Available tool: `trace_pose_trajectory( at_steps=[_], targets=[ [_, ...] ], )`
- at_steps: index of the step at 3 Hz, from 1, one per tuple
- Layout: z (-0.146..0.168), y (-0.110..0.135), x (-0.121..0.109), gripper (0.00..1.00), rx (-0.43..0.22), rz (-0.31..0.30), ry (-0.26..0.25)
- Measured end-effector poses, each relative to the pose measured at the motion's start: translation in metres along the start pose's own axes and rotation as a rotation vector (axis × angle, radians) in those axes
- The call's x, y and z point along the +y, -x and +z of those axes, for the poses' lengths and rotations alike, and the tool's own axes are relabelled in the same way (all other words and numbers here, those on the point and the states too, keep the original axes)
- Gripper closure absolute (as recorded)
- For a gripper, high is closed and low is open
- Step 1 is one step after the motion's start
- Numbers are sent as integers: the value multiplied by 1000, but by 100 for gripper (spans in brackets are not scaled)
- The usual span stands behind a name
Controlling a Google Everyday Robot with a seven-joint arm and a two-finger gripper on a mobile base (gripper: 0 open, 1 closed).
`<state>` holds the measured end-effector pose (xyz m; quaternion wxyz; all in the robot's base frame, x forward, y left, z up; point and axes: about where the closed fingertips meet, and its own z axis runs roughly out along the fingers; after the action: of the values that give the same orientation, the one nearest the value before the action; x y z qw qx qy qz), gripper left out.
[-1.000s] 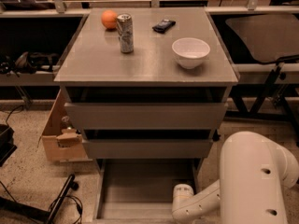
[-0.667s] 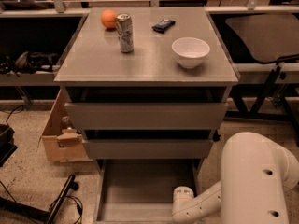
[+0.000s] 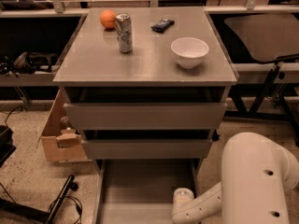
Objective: Open bottom drawer
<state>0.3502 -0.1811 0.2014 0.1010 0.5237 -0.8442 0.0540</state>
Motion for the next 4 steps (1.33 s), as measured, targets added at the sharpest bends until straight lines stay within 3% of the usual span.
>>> trace_pose_trajectory(
  at_steps=[1, 4],
  targets=[
    [0, 0, 0, 82, 0, 0, 0],
    [-4, -4, 0, 13, -4, 5, 0]
  ],
)
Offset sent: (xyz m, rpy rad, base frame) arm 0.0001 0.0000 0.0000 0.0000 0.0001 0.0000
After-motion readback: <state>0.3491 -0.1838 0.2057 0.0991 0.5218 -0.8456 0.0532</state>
